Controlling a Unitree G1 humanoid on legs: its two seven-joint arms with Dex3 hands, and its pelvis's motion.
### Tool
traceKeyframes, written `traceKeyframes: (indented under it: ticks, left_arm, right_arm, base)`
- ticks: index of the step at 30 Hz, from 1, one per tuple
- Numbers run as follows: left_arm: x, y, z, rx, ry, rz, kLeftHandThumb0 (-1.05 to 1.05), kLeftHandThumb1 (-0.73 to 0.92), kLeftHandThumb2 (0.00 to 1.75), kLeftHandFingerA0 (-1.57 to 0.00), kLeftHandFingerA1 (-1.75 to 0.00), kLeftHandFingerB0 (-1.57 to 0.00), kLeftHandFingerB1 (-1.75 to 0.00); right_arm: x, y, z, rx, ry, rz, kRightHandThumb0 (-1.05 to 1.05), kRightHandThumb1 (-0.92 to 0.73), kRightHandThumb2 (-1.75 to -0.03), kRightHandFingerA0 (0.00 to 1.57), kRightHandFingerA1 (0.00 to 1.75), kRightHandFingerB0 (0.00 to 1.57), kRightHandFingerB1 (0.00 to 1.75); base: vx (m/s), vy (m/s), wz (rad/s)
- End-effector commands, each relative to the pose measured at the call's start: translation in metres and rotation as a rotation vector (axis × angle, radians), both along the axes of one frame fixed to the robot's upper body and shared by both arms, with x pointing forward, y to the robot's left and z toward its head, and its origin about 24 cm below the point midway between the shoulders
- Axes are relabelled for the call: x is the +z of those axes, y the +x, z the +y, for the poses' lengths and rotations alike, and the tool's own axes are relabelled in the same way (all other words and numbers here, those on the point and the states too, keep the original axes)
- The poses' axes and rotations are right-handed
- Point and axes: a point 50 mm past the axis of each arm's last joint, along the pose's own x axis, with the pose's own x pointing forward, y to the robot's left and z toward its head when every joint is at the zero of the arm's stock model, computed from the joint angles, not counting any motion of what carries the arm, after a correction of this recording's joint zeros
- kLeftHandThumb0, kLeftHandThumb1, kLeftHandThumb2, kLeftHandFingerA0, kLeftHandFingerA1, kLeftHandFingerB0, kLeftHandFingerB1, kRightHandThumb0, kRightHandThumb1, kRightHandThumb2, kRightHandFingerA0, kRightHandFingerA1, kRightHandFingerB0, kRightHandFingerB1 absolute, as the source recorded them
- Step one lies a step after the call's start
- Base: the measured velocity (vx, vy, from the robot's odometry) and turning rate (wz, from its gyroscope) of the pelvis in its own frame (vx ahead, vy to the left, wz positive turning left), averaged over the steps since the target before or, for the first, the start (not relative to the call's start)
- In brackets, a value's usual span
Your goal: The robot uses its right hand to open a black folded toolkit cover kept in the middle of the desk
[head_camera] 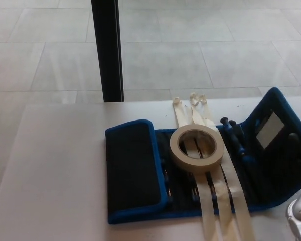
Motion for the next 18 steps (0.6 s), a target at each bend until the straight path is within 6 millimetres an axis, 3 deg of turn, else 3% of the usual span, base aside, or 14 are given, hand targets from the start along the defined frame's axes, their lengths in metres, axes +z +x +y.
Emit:
traceKeyframes:
  ticks: [1, 2, 3, 4, 5, 6, 7, 8, 11, 13, 14, 15, 16, 18]
  left_arm:
    - [0.002, -0.013, 0.008, 0.05, 0.008, 0.021, -0.95, 0.8, 0.83, -0.33, -0.56, -0.28, -0.41]
    - [0.002, -0.013, 0.008, 0.052, 0.007, 0.021, -0.95, 0.8, 0.83, -0.33, -0.56, -0.28, -0.41]
    - [0.003, -0.013, 0.008, 0.045, 0.006, 0.023, -0.89, 0.92, 0.72, -0.33, -0.53, -0.29, -0.37]
    - [0.002, -0.013, 0.007, 0.054, -0.004, 0.015, -0.89, 0.92, 0.71, -0.33, -0.53, -0.29, -0.37]
    - [0.002, -0.014, 0.007, 0.064, -0.011, 0.009, -0.89, 0.92, 0.69, -0.35, -0.53, -0.31, -0.36]
    - [0.002, -0.015, 0.008, 0.069, -0.009, 0.01, -0.96, 0.77, 0.87, -0.34, -0.55, -0.27, -0.41]
    - [0.002, -0.015, 0.008, 0.065, -0.003, 0.017, -0.96, 0.77, 0.87, -0.34, -0.55, -0.27, -0.41]
    - [0.002, -0.014, 0.007, 0.051, -0.002, 0.01, -0.9, 0.92, 0.71, -0.33, -0.52, -0.28, -0.37]
    - [0.002, -0.014, 0.007, 0.042, -0.002, 0.016, -0.89, 0.92, 0.73, -0.32, -0.52, -0.28, -0.37]
    - [0.001, -0.014, 0.007, 0.045, 0.003, 0.019, -0.96, 0.8, 0.83, -0.32, -0.56, -0.27, -0.4]
    - [0.001, -0.015, 0.007, 0.05, 0.004, 0.019, -0.89, 0.92, 0.71, -0.34, -0.53, -0.31, -0.37]
    - [0.001, -0.014, 0.007, 0.047, 0.006, 0.024, -0.95, 0.81, 0.83, -0.32, -0.55, -0.27, -0.4]
    - [0.002, -0.014, 0.007, 0.042, 0.01, 0.029, -0.94, 0.81, 0.83, -0.33, -0.56, -0.28, -0.41]
    - [0.002, -0.014, 0.007, 0.038, 0.014, 0.03, -0.94, 0.81, 0.83, -0.33, -0.56, -0.28, -0.41]
  right_arm:
    - [0.034, -0.022, -0.115, -0.848, 1.357, -0.681, -0.47, -0.92, -0.81, 0.0, 0.94, 0.0, 1.0]
    - [0.034, -0.025, -0.121, -0.848, 1.349, -0.684, -0.28, -0.76, -1.27, 0.09, 0.62, 0.08, 0.62]
    - [0.034, -0.028, -0.125, -0.854, 1.324, -0.664, -0.53, -0.92, -0.85, 0.0, 0.67, 0.0, 0.79]
    - [0.034, -0.03, -0.129, -0.874, 1.316, -0.652, -0.55, -0.92, -0.85, 0.0, 1.25, 0.0, 1.02]
    - [0.034, -0.033, -0.132, -0.887, 1.318, -0.658, -0.59, -0.72, -1.15, 0.04, 0.67, 0.11, 0.72]
    - [0.035, -0.035, -0.135, -0.891, 1.316, -0.673, -0.55, -0.92, -0.87, 0.0, 0.54, 0.0, 0.64]
    - [0.035, -0.036, -0.137, -0.885, 1.313, -0.676, -0.55, -0.92, -0.87, 0.0, 0.54, 0.0, 0.64]
    - [0.039, -0.04, -0.144, -0.887, 1.316, -0.71, -0.55, -0.91, -0.93, 0.0, 0.11, 0.0, 0.15]
    - [0.044, -0.043, -0.151, -0.861, 1.328, -0.766, -0.52, -0.89, -0.98, 0.0, 0.04, 0.0, 0.02]
    - [0.069, -0.05, -0.171, -0.785, 1.273, -0.85, -0.54, -0.9, -1.01, 0.0, 0.2, 0.0, 0.14]
    - [0.078, -0.055, -0.181, -0.767, 1.252, -0.877, -0.61, -0.77, -1.17, 0.0, 0.43, 0.0, 0.38]
    - [0.084, -0.059, -0.188, -0.752, 1.209, -0.887, -0.56, -0.92, -0.88, 0.0, 0.53, 0.0, 0.44]
    - [0.092, -0.064, -0.195, -0.759, 1.16, -0.884, -0.52, -0.92, -0.72, 0.04, 1.02, 0.07, 1.06]
    - [0.097, -0.068, -0.199, -0.783, 1.145, -0.893, -0.52, -0.92, -0.72, 0.04, 1.02, 0.07, 1.06]
  base:
    - [0.0, 0.0, 0.0]
    - [0.0, 0.0, 0.0]
    - [0.0, 0.0, 0.0]
    - [0.0, 0.0, 0.0]
    - [0.0, 0.0, 0.0]
    - [0.0, 0.0, 0.0]
    - [0.0, 0.0, 0.0]
    - [0.0, 0.0, 0.0]
    - [0.0, 0.0, 0.0]
    - [0.0, 0.0, 0.0]
    - [0.0, 0.0, 0.0]
    - [0.0, 0.0, 0.0]
    - [0.0, 0.0, 0.0]
    - [0.0, 0.0, 0.0]
